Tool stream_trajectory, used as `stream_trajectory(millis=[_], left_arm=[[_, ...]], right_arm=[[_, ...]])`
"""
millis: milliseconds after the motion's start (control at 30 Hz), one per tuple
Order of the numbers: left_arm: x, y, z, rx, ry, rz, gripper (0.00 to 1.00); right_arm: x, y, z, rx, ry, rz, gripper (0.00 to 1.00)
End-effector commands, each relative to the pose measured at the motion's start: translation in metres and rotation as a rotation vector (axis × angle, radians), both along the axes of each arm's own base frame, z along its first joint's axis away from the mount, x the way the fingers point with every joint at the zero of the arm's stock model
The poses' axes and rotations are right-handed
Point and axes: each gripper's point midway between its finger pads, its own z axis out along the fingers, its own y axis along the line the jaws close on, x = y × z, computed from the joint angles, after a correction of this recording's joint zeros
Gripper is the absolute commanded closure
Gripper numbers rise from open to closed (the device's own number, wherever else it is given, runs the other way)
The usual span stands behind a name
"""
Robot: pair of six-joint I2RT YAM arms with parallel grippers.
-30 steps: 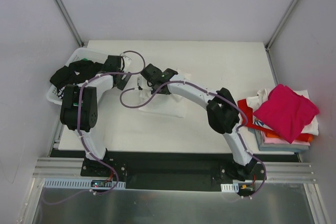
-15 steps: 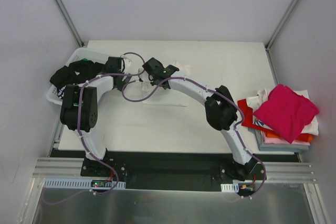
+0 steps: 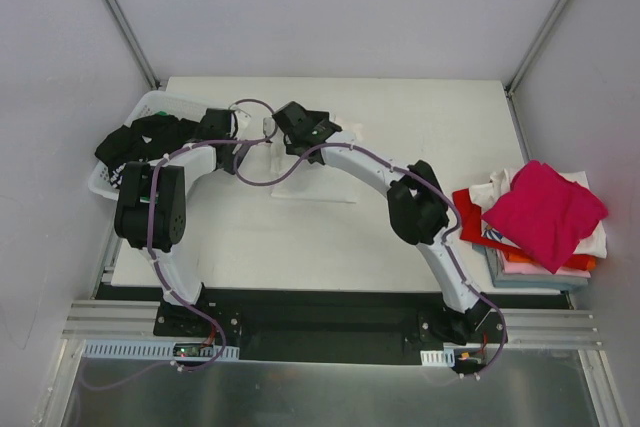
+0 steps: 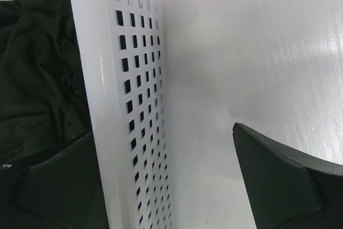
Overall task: Fold and stack the t-shirts
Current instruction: Smooth out wrinkles on the folded tshirt
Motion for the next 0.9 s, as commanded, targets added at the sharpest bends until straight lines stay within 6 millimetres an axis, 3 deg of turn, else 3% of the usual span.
stream_trajectory(millis=[0, 67, 267, 367, 533, 600, 767, 800, 867], left_arm=[[0.007, 0.004, 0.025, -0.005, -0.086, 0.036, 0.01], [0.008, 0.005, 0.029, 0.003, -0.099, 0.039, 0.01], [0.011, 0.008, 0.042, 0.012, -0.133, 0.05, 0.01], [0.01, 0.008, 0.045, 0.012, -0.139, 0.049, 0.01], [0.008, 0.01, 0.049, 0.02, -0.153, 0.055, 0.01], [0.008, 0.009, 0.055, 0.014, -0.167, 0.051, 0.01], [0.004, 0.001, 0.076, -0.03, -0.208, 0.017, 0.01], [0.003, -0.002, 0.078, -0.041, -0.211, 0.009, 0.01], [-0.001, -0.002, 0.083, -0.046, -0.221, 0.008, 0.01]], right_arm=[[0.026, -0.001, 0.032, 0.047, -0.122, -0.041, 0.32], [0.032, -0.003, 0.035, 0.04, -0.142, -0.043, 0.26], [0.05, -0.012, 0.037, 0.049, -0.196, -0.086, 0.21], [0.05, -0.015, 0.04, 0.052, -0.214, -0.095, 0.2], [0.043, -0.02, 0.034, 0.058, -0.196, -0.109, 0.19], [0.037, -0.022, 0.043, 0.083, -0.198, -0.11, 0.19], [0.011, -0.027, 0.052, 0.128, -0.152, -0.125, 0.19], [0.004, -0.028, 0.063, 0.153, -0.154, -0.12, 0.19], [-0.005, -0.031, 0.055, 0.145, -0.128, -0.122, 0.18]])
